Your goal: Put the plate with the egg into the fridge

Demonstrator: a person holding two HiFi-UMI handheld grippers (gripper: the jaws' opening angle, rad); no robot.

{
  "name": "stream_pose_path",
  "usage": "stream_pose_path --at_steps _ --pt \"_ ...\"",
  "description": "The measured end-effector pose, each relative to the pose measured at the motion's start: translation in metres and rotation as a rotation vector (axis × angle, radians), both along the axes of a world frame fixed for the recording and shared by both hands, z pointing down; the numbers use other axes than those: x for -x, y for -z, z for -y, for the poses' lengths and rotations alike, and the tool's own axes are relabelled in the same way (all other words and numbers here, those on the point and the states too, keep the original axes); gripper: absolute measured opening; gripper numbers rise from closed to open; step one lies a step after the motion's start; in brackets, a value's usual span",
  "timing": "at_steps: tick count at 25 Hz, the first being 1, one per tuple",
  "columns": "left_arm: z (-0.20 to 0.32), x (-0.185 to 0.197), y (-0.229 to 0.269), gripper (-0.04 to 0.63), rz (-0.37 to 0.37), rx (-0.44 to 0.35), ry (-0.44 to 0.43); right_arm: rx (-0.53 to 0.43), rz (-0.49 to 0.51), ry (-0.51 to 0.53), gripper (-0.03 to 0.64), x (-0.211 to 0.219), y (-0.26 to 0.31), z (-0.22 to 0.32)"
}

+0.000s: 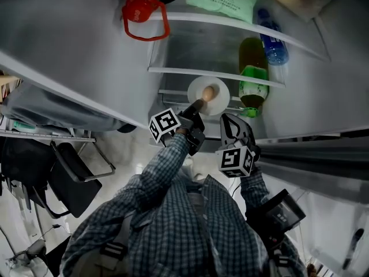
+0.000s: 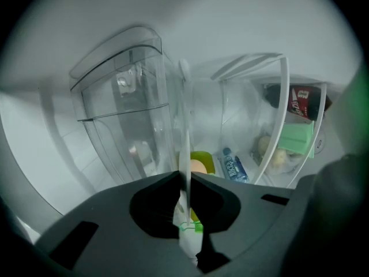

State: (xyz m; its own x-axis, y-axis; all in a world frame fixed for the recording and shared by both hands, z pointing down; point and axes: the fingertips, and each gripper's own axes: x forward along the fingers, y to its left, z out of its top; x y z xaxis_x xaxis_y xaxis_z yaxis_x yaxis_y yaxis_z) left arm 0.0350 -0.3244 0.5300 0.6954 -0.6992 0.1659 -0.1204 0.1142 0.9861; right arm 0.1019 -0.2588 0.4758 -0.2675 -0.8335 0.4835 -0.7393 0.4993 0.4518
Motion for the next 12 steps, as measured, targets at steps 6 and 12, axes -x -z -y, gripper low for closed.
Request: stream_pose_path --at_steps 6,12 --pt "0.001 -0.003 0.002 0.029 -0.022 -0.002 -0.003 -0.010 -0.162 0.066 0.007 0.005 -0.012 0.008" --pt "0.002 -0.003 0.002 0.029 -0.037 0.003 -0.003 -0.057 -0.343 0.164 0.010 0.015 -0.020 0.007"
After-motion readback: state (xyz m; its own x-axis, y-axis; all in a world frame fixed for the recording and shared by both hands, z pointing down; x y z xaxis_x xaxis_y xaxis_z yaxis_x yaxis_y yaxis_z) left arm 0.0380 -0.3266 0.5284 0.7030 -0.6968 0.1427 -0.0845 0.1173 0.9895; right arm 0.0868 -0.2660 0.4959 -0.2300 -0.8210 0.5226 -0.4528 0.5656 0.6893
